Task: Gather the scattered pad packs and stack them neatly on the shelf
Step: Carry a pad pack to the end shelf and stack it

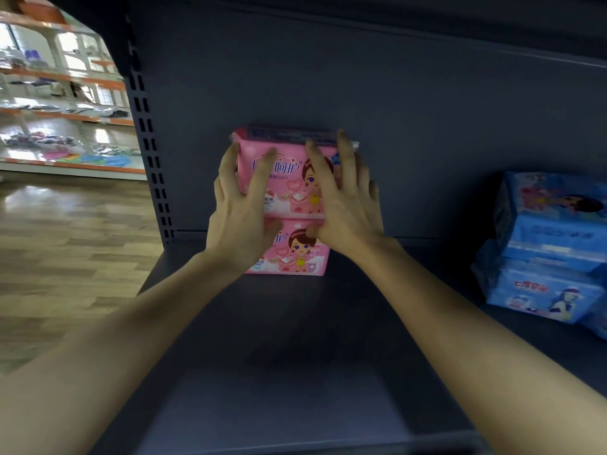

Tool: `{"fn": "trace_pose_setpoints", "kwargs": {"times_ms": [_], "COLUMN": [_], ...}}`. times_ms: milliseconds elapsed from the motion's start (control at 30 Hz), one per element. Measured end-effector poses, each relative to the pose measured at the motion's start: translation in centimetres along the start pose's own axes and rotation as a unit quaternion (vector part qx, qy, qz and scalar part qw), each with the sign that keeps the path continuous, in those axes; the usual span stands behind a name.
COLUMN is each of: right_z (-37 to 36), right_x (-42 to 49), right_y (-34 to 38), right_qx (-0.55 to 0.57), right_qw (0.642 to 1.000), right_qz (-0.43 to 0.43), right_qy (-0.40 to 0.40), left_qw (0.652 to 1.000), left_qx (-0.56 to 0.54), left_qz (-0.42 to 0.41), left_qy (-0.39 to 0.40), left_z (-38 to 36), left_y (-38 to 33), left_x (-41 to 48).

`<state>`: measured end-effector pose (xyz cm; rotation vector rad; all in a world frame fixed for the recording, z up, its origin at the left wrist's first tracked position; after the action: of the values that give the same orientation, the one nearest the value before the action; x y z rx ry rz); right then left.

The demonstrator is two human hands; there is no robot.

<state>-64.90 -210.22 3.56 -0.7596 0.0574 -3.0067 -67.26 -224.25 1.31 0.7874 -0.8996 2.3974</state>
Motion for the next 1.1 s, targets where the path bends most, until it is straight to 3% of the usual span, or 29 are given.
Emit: {"fn": "trace_pose_setpoints", "kwargs": {"times_ms": [667, 1100], "right_z": [0.3, 3.0], "right_x": [0.2, -4.2], "right_y": [-0.1, 0.6], "right_qx": [0.004, 0.028], "right_qw": [1.0, 0.998], "right_qz": [-0.016, -0.029], "right_qy": [-0.002, 0.045], "left_qw": [0.999, 0.983], "left_qx": [0.019, 0.109], "left_qz": [0.035, 0.067], "left_qy": [0.028, 0.132], "left_z": [0.4, 1.9], "left_y": [-0.4, -3.6], "left_x": [-0.4, -2.6]}}
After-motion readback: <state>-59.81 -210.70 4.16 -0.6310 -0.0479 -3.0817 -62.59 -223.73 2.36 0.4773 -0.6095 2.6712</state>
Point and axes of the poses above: each hand's wrist, its own x-axis towards the middle knuckle, its own z-axis out of the back of the hand, y = z × x, the point moved 4 cm from there along x, towards the middle knuckle, and after that the axes turned 4 degrees about -x, right-handed, at the moved point
